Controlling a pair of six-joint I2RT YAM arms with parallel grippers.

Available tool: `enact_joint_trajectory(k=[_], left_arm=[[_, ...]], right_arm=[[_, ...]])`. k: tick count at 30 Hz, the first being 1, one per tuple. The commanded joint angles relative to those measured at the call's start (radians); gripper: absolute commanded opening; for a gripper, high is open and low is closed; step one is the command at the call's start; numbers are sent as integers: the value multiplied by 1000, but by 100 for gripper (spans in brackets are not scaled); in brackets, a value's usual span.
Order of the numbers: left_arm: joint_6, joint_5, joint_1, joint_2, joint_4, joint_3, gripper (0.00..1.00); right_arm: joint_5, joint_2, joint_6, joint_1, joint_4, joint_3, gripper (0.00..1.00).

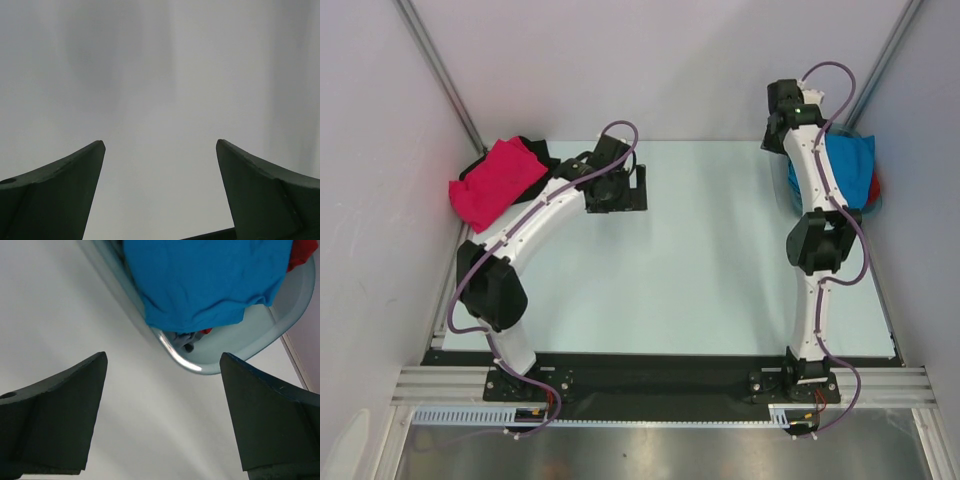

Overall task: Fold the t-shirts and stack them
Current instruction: Grab the tshirt from the pile

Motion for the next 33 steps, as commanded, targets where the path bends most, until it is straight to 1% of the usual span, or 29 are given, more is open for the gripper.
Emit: enact_joint_trajectory(k=[1,3,4,8,14,17,21,23,24,28,29,31,32,33], left_arm=[[27,52,8,-21,23,-4,100],[41,62,11,-23,23,0,100],[43,65,16,-24,23,1,100],[37,82,36,-29,26,-10,100],[38,80,59,-43,23,-23,100],[38,76,65,-46,20,-25,100],[38,71,69,-49,19,-23,100],[38,71,69,-46,19,-25,100],[37,71,69,-46,19,-23,100],[38,75,71,-44,20,-20,100],[40,75,69,-44,20,-20,100],[38,77,71,-46,19,-22,100],[38,79,69,-44,19,-19,100],[37,79,69,-44,19,-20,100]], right_arm=[[63,64,48,-66,11,60,100],[63,95,62,-86,-1,72,100],[57,101,71,-119,4,72,100],[8,127,104,-179,25,74,98],[-104,183,98,-218,45,92,98],[-193,195,104,-227,57,83,98],[-375,204,139,-238,80,47,97],[-424,207,150,-242,94,27,97],[-491,210,160,-247,100,11,97],[-538,224,160,-249,100,11,96],[-543,226,159,-249,97,14,93],[-558,230,162,-255,93,14,92],[-564,232,162,-256,86,14,86],[-560,235,162,-256,80,13,83]])
